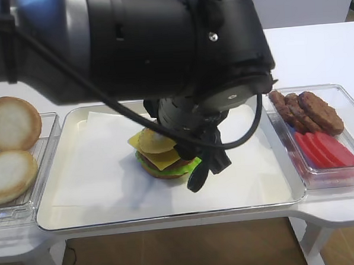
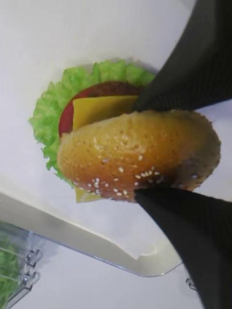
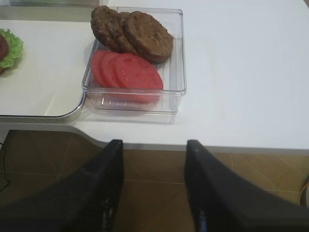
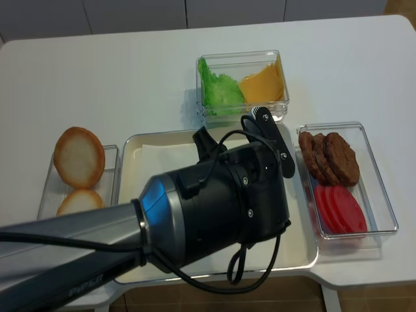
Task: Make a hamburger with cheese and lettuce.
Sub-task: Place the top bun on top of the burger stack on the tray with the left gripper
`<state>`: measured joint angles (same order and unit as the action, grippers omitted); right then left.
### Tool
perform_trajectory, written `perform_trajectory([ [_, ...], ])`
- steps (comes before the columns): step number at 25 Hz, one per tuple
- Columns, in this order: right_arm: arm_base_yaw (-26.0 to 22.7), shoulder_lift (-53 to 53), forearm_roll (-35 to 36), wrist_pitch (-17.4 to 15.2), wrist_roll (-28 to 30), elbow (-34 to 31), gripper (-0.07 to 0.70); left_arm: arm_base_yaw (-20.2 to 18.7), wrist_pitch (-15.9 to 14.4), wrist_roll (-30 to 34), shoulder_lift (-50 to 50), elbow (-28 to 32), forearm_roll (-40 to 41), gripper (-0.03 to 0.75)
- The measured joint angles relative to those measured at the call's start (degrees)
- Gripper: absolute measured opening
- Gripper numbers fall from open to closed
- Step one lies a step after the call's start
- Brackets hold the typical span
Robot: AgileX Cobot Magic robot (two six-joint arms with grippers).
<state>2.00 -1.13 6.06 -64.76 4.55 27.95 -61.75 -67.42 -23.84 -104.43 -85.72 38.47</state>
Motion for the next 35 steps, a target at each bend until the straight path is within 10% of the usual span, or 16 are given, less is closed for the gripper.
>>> perform_trajectory([
  [35, 0.00, 0.00, 0.00, 0.00, 0.00, 0.00, 0.321, 0.00, -1.75, -4.12, -2.37, -0.12, 1.14, 0.475],
])
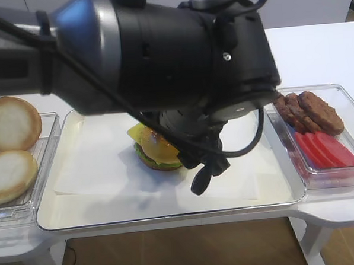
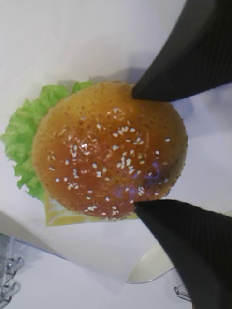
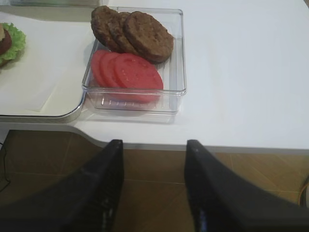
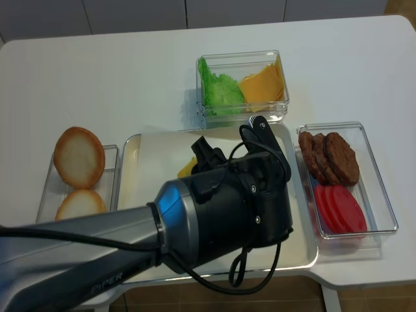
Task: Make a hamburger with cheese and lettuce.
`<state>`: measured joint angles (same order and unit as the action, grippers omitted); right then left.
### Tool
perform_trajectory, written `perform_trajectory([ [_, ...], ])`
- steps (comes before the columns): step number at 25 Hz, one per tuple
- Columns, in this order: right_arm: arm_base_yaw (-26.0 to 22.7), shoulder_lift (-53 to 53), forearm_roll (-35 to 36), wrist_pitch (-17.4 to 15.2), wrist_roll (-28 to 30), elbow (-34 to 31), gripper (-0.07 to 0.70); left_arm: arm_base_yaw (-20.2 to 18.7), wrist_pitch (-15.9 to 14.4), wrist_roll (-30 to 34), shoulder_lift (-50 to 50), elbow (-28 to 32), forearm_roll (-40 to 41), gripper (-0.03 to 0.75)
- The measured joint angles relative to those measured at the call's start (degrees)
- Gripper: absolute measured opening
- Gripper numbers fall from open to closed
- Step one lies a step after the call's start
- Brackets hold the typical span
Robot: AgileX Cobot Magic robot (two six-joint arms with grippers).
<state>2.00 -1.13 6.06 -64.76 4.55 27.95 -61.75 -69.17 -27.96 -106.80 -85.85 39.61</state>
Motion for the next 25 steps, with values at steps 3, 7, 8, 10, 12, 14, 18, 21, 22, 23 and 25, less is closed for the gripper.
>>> perform_trajectory([
  [3, 0.00, 0.00, 0.00, 0.00, 0.00, 0.00, 0.321, 0.00, -0.04, -0.20, 0.00, -1.65, 0.00, 0.475],
  [7, 0.00, 0.00, 0.00, 0.00, 0.00, 0.00, 0.321, 0.00, -0.39, 0.97, 0.00, -6.16, -2.57, 0.475],
  [8, 0.00, 0.00, 0.00, 0.00, 0.00, 0.00, 0.321, 0.00, -0.39, 2.06, 0.00, -7.55, -3.31, 0.475],
  [10, 0.00, 0.00, 0.00, 0.00, 0.00, 0.00, 0.321, 0.00, -0.59, 4.16, 0.00, -9.95, -4.65, 0.475],
  [12, 0.00, 0.00, 0.00, 0.00, 0.00, 0.00, 0.321, 0.00, -0.65, 6.11, 0.00, -12.09, -5.34, 0.475],
  [14, 0.00, 0.00, 0.00, 0.00, 0.00, 0.00, 0.321, 0.10, -0.87, 7.60, 0.00, -13.55, -5.99, 0.475],
  [18, 0.00, 0.00, 0.00, 0.00, 0.00, 0.00, 0.321, 2.96, -1.10, 11.23, 0.00, -15.83, -13.52, 0.475],
  [21, 0.20, 0.00, 0.00, 0.00, 0.00, 0.00, 0.321, 6.57, -1.20, 13.59, 0.00, -16.43, -19.96, 0.475],
  [22, 0.32, 0.00, 0.00, 0.00, 0.00, 0.00, 0.321, 7.85, -1.33, 13.96, 0.15, -16.43, -21.17, 0.475],
  [23, 0.41, 0.00, 0.00, 0.00, 0.00, 0.00, 0.321, 9.10, -1.43, 14.30, 0.62, -16.43, -22.41, 0.475],
  [25, 0.41, 0.00, 0.00, 0.00, 0.00, 0.00, 0.321, 11.34, -1.56, 15.03, 2.18, -16.43, -24.03, 0.474],
])
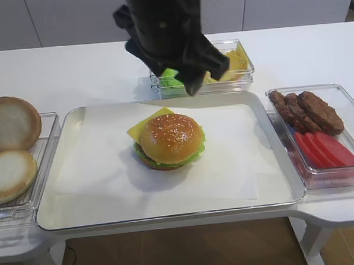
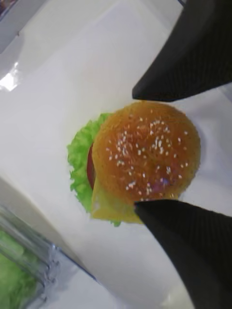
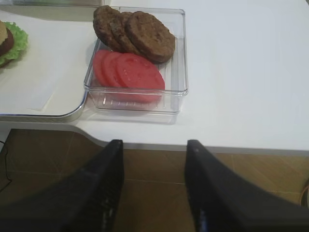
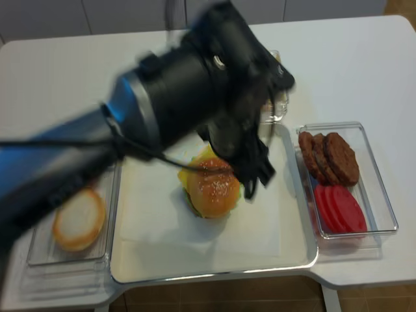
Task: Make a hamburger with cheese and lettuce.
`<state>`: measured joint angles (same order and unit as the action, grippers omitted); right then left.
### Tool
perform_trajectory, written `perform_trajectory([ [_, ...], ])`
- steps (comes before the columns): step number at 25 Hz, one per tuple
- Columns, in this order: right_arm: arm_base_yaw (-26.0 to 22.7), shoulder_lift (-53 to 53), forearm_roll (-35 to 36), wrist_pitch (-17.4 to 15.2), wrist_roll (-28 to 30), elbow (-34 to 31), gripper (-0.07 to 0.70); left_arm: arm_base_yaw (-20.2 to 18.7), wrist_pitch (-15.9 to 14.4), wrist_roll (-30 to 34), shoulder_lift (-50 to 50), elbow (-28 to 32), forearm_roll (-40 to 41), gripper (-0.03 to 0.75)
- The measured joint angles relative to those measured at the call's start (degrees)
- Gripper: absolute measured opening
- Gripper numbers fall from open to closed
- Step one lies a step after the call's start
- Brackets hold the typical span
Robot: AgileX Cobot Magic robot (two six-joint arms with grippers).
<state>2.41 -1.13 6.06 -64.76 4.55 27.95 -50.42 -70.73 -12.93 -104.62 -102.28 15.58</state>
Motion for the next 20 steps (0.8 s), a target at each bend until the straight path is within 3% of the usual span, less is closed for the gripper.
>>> perform_trajectory([
  [10, 0.00, 0.00, 0.00, 0.00, 0.00, 0.00, 0.321, 17.89, -0.77, 6.75, 9.37, -0.43, -11.41, 0.447],
  [20, 0.00, 0.00, 0.00, 0.00, 0.00, 0.00, 0.321, 35.19, -1.10, 9.50, 13.91, -0.43, -16.06, 0.445],
])
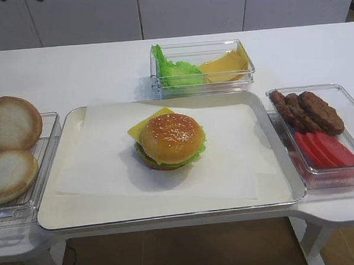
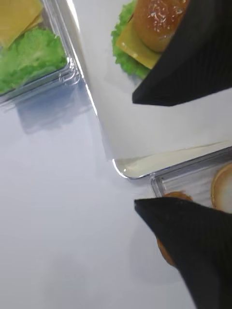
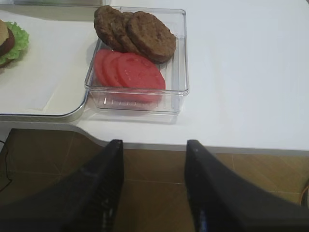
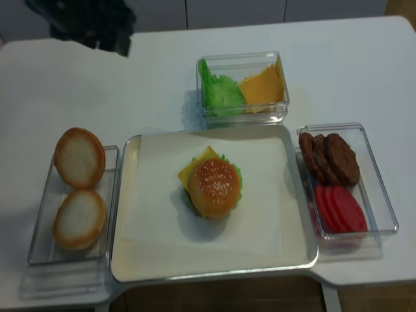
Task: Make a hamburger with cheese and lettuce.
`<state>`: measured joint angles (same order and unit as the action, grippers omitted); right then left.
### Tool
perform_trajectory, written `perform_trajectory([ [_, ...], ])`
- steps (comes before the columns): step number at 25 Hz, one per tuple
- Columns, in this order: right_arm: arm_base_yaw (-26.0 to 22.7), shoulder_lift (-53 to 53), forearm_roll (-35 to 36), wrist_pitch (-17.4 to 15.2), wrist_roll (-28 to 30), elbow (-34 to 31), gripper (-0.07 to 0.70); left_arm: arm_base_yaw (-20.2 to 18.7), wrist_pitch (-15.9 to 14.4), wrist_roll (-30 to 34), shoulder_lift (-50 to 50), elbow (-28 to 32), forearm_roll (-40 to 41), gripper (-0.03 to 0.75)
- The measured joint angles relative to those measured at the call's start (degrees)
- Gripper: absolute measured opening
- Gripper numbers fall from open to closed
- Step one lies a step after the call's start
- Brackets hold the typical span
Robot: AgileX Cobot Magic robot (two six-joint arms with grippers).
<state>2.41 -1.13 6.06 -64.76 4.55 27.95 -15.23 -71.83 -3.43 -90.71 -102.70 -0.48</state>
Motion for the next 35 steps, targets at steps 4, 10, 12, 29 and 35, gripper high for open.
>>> perform_trajectory([
  [4, 0.00, 0.00, 0.00, 0.00, 0.00, 0.00, 0.321, 6.24, -0.08, 1.36, 1.44, 0.00, -2.15, 0.445],
  [10, 0.00, 0.00, 0.00, 0.00, 0.00, 0.00, 0.321, 13.56, -0.22, 2.06, 4.96, 2.76, -2.75, 0.445],
  [12, 0.00, 0.00, 0.00, 0.00, 0.00, 0.00, 0.321, 15.25, -0.22, 2.40, 6.41, 4.74, -2.75, 0.445],
  [29, 0.00, 0.00, 0.00, 0.00, 0.00, 0.00, 0.321, 17.04, -0.42, 3.43, 22.64, 18.66, 1.83, 0.435],
  [35, 0.00, 0.00, 0.00, 0.00, 0.00, 0.00, 0.321, 17.82, -0.42, 3.43, 31.08, 26.72, 2.29, 0.435],
])
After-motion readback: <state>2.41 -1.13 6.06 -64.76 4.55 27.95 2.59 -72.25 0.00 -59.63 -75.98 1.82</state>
